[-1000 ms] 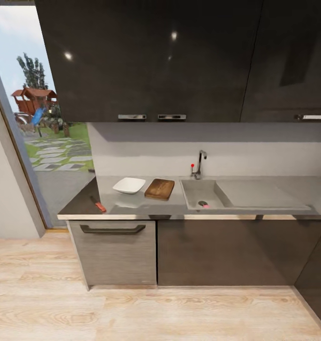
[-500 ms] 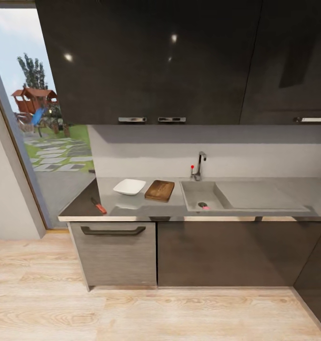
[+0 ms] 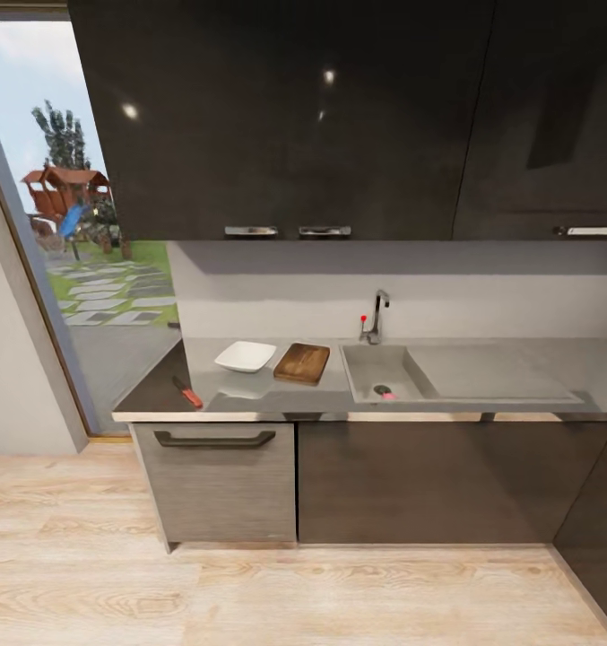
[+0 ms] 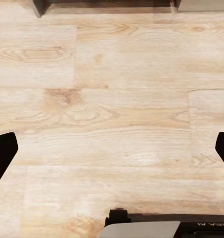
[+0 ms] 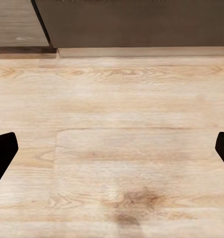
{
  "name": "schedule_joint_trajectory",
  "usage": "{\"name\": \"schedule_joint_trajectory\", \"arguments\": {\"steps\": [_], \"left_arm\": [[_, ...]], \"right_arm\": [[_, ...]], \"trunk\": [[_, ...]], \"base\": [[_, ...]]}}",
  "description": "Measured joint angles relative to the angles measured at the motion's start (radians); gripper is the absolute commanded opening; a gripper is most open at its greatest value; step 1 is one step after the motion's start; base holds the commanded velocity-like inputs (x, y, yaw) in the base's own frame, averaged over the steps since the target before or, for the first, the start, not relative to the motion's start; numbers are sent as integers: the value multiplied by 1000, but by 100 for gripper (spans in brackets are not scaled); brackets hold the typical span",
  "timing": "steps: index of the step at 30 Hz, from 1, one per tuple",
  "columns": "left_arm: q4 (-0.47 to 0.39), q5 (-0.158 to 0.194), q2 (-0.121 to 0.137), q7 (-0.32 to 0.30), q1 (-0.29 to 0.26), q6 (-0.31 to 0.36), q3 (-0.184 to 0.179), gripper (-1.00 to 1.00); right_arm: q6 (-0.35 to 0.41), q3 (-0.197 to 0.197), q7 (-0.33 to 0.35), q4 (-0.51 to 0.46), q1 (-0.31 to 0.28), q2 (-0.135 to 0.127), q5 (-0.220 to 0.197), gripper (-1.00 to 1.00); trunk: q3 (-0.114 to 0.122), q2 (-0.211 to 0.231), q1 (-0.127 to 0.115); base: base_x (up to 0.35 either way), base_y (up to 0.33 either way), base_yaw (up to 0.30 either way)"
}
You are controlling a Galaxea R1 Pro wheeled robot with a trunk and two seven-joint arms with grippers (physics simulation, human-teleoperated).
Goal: In the kitchen, take the Vidalia onion out of the sink, dice it on the chopping board with the paring knife, put the diced onion into the bowl on the countertop, then place both the paring knife and the chopping board into the sink.
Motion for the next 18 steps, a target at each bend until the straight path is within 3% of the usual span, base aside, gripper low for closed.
{"name": "schedule_joint_trajectory", "arguments": {"steps": [18], "left_arm": [[0, 1, 1, 0, 0, 0, 0, 100]], "right_arm": [[0, 1, 0, 0, 0, 1, 0, 100]], "trunk": [[57, 126, -69]], "base": [[0, 0, 0]]}}
